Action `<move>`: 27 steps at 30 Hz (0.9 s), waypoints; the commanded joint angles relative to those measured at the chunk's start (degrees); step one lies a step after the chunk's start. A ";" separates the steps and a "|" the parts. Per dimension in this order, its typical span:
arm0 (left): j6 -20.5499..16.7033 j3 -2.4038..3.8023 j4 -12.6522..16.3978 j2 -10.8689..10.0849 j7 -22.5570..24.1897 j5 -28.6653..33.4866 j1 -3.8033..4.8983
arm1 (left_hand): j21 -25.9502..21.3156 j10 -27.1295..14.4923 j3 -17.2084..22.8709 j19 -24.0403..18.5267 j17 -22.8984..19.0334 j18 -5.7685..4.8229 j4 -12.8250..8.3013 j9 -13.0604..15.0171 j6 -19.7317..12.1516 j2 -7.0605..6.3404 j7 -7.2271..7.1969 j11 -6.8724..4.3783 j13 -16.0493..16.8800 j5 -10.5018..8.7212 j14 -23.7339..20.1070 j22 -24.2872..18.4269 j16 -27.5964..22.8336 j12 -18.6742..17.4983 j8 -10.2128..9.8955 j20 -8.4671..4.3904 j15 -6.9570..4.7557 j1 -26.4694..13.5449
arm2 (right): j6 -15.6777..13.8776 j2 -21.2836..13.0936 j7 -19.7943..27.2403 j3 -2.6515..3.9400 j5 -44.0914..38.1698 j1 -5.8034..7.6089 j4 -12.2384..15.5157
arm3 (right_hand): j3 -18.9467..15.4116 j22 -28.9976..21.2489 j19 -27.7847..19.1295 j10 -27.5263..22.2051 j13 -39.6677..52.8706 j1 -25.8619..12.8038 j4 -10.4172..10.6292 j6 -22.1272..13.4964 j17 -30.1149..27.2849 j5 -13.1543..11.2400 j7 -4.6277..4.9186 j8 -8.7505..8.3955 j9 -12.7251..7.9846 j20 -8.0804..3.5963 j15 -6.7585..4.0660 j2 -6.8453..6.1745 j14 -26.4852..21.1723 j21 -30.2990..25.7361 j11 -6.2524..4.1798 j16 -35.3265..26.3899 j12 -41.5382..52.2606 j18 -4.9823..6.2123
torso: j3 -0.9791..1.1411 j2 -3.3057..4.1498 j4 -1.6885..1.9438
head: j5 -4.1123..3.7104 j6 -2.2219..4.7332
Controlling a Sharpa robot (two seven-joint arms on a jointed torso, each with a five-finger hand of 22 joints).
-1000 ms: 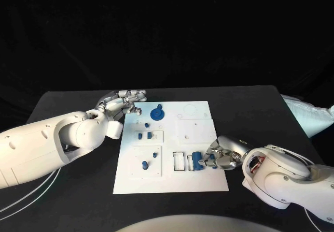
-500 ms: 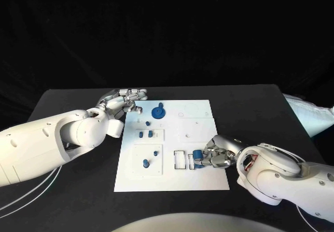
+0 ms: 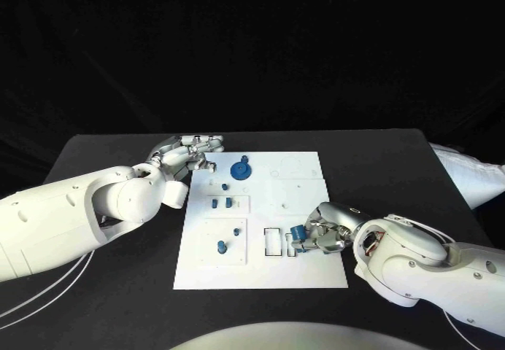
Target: Assemble the parts on the task board
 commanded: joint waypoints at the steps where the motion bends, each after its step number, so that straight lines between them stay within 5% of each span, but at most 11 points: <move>1: 1.14 0.03 0.07 0.05 0.08 -0.17 -0.06 | -0.18 -0.41 -0.22 -0.23 -0.09 0.96 0.03 -0.07 -0.51 0.10 0.03 -0.16 0.07 -0.08 -0.44 -0.05 -0.26 0.18 0.19 0.02 -0.03 0.01 | 1.89 0.04 -0.86 -0.53 2.13 -0.62 -0.87 | 1.03 0.20 0.40 0.53 0.39 2.85 -0.97 0.12 2.74 2.38 -0.39 0.47 0.32 -0.22 -0.19 2.19 3.87 0.40 -0.24 0.35 0.34 -1.17 | -0.03 -0.02 -0.08 | 0.05 -0.05; 7: 1.27 0.02 0.05 0.02 -0.06 -0.17 -0.14 | -0.18 -0.41 -0.22 -0.23 -0.09 0.96 0.03 -0.07 -0.51 0.10 0.03 -0.16 0.07 -0.08 -0.44 -0.05 -0.26 0.18 0.19 0.02 -0.03 0.01 | -2.69 -0.52 1.75 -0.51 8.40 -0.62 0.02 | 2.58 0.45 0.45 1.23 1.46 5.26 -1.58 0.63 2.84 5.74 -0.66 0.93 0.73 -0.44 -0.43 3.91 3.87 0.58 -0.55 0.45 0.89 -1.21 | 0.05 -0.02 -0.15 | 0.25 0.07; 14: 1.42 0.01 -0.01 0.05 -0.23 -0.17 -0.21 | -0.19 -0.41 -0.22 -0.23 -0.09 0.96 0.03 -0.07 -0.51 0.10 0.03 -0.16 0.07 -0.08 -0.44 -0.06 -0.26 0.18 0.19 0.02 -0.03 0.00 | -6.92 -1.28 4.25 -0.33 13.86 -0.31 2.85 | 2.18 0.58 0.47 2.29 2.47 3.46 0.34 1.70 2.93 6.72 -1.03 1.28 1.32 -0.63 -0.64 4.51 3.88 0.67 -0.81 0.55 1.50 -1.22 | -0.03 0.00 -0.07 | 0.11 0.18; 27: 1.71 0.00 0.07 0.04 -0.43 -0.17 -0.24 | -0.37 -0.56 -0.34 -0.27 -0.32 0.98 0.07 -0.08 -0.60 0.15 0.03 -0.15 0.06 -0.07 -0.55 -0.17 -0.33 0.26 0.18 0.04 -0.01 -0.07 | -4.03 0.97 1.85 -0.22 14.08 0.25 3.04 | -0.45 0.55 0.41 2.85 3.12 -1.32 0.74 2.49 2.65 5.07 -1.32 1.15 2.17 -0.78 -0.80 4.95 3.81 0.64 -0.97 0.42 1.25 -1.21 | -0.09 0.00 -0.10 | 0.47 0.11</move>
